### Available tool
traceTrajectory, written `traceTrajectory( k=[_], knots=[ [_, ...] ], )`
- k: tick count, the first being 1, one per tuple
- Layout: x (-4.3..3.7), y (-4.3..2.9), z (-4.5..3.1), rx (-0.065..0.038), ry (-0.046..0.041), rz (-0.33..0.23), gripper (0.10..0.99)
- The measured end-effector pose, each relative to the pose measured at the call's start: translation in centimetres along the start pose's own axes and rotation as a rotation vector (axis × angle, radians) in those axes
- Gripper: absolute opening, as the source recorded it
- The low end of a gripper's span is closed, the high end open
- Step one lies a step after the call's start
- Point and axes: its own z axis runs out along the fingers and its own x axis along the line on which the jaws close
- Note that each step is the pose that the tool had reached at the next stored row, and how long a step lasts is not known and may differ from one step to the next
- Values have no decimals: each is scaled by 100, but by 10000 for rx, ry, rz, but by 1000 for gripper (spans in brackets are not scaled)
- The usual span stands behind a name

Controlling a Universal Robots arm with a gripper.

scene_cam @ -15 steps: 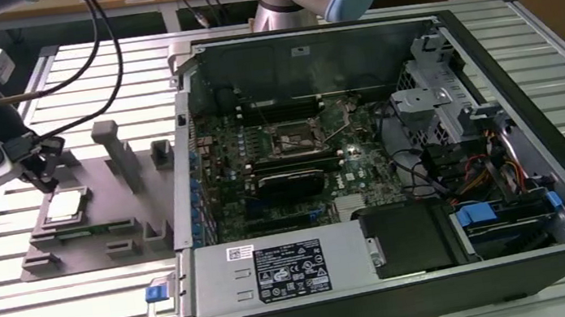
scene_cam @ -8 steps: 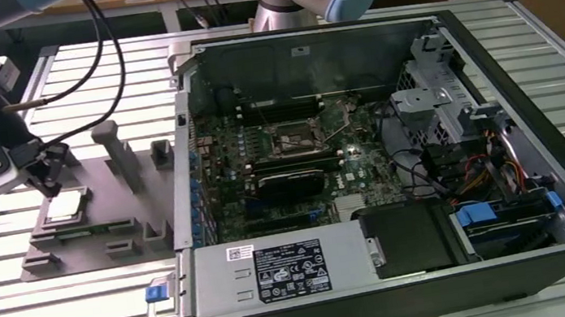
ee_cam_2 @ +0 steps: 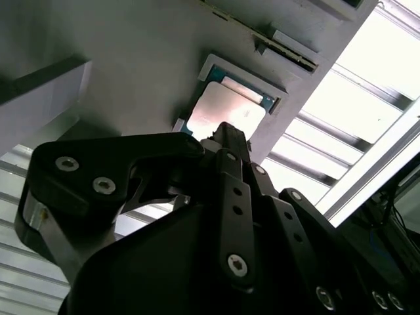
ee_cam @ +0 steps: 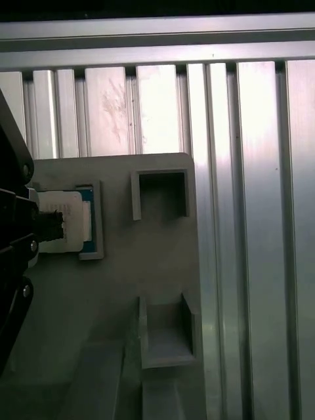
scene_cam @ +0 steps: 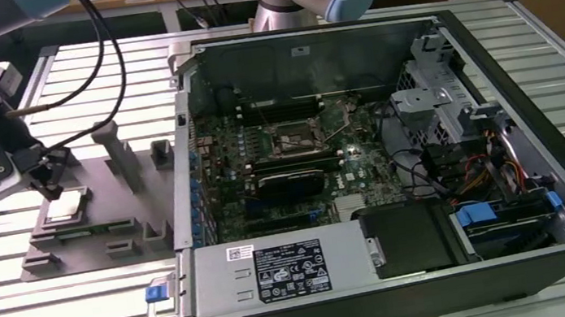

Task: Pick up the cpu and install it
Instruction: 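Pick up the cpu and move it towards the insertion slot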

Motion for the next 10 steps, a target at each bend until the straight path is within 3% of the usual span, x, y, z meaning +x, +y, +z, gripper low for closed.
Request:
traceTrajectory(
  k=[10],
  knots=[
    [4,-6,118,0,0,-1,106]
  ],
)
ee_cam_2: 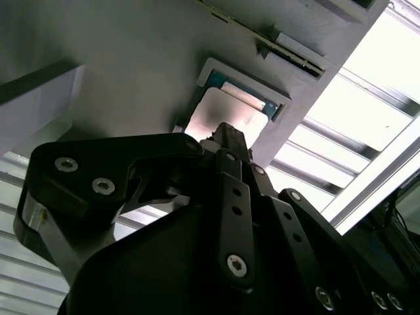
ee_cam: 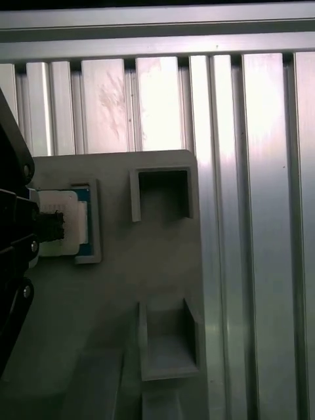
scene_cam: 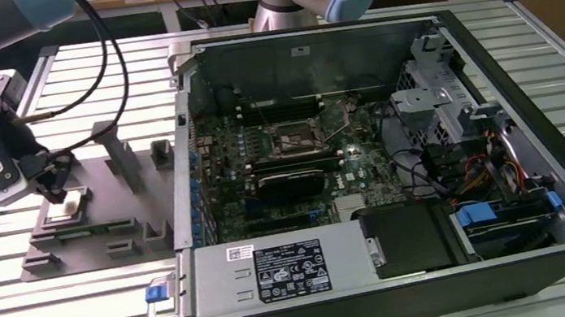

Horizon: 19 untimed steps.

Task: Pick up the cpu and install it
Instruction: 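Pick up the cpu and move it towards the insertion slot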

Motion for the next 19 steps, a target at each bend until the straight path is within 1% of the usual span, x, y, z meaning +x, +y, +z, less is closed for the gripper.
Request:
traceTrajectory(
  k=[2,11,19],
  knots=[
    [1,-1,15,0,1,0,106],
    [-23,0,18,0,1,1,106],
    [-34,-30,16,1,1,2,106]
  ],
)
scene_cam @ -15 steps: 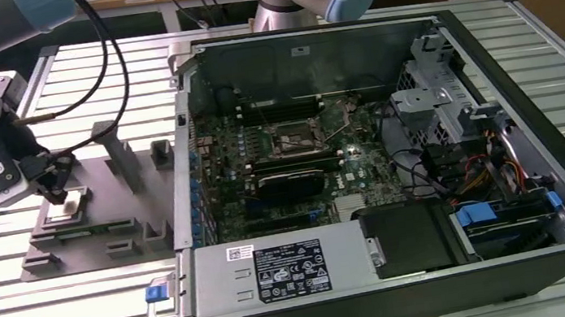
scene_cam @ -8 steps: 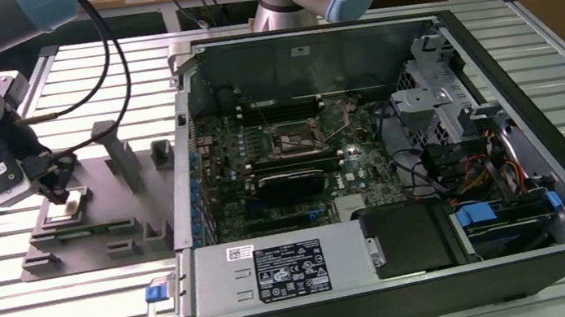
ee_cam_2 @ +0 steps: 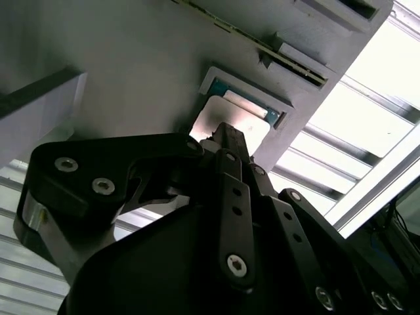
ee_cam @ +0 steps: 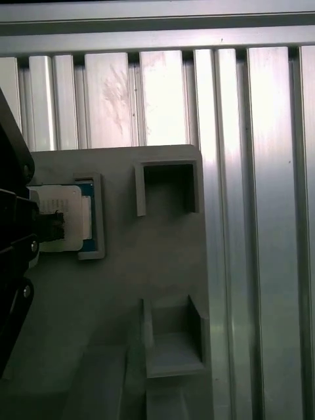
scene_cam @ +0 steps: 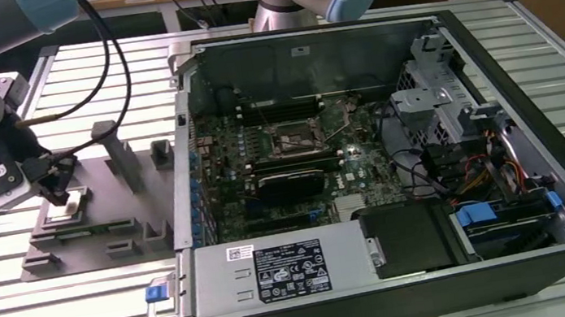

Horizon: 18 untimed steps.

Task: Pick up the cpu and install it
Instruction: 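Pick up the cpu and move it towards the insertion slot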

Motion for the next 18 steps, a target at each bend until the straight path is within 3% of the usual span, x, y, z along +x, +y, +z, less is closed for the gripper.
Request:
traceTrajectory(
  k=[8,13,16,17,18],
  knots=[
    [0,-2,0,0,0,-1,114],
    [0,-3,0,0,0,-1,353],
    [0,-3,0,0,0,-1,408],
    [0,-4,0,0,0,-1,525],
    [0,-4,0,0,0,-1,525]
  ],
)
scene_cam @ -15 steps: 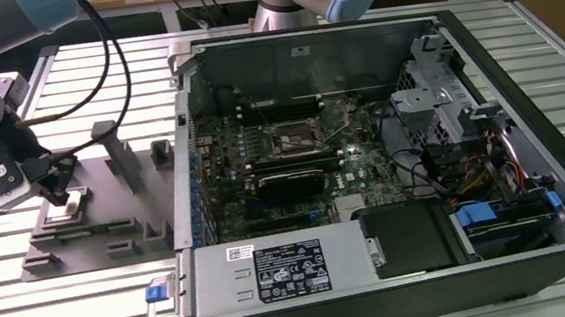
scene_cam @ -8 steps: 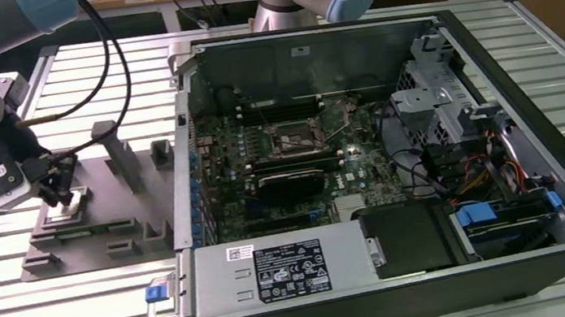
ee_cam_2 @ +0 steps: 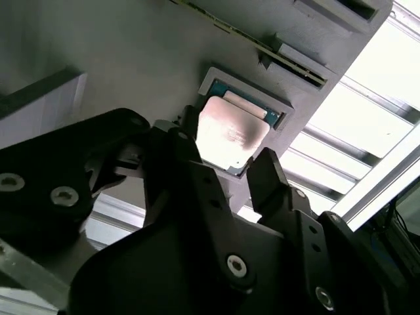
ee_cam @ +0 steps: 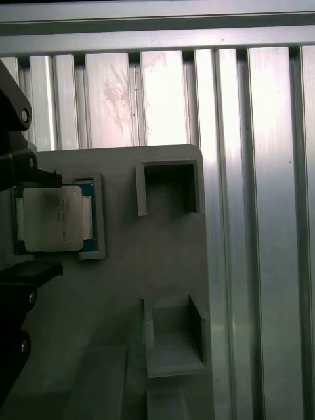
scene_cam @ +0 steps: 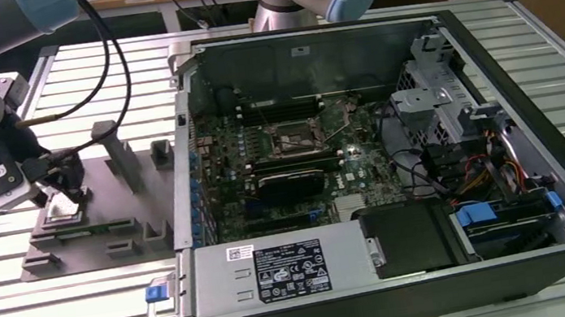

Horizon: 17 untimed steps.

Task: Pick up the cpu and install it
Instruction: 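Pick up the cpu and move it towards the insertion slot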

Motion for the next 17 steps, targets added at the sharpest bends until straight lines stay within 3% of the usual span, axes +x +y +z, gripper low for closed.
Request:
traceTrajectory(
  k=[2,4,5,14,15,17],
  knots=[
    [0,0,0,0,-1,0,643],
    [0,0,0,0,0,0,643],
    [0,-1,0,0,-1,0,706],
    [0,-2,0,-1,-1,0,706],
    [0,-2,0,0,-1,0,718],
    [0,-3,0,0,-1,0,831]
  ],
)
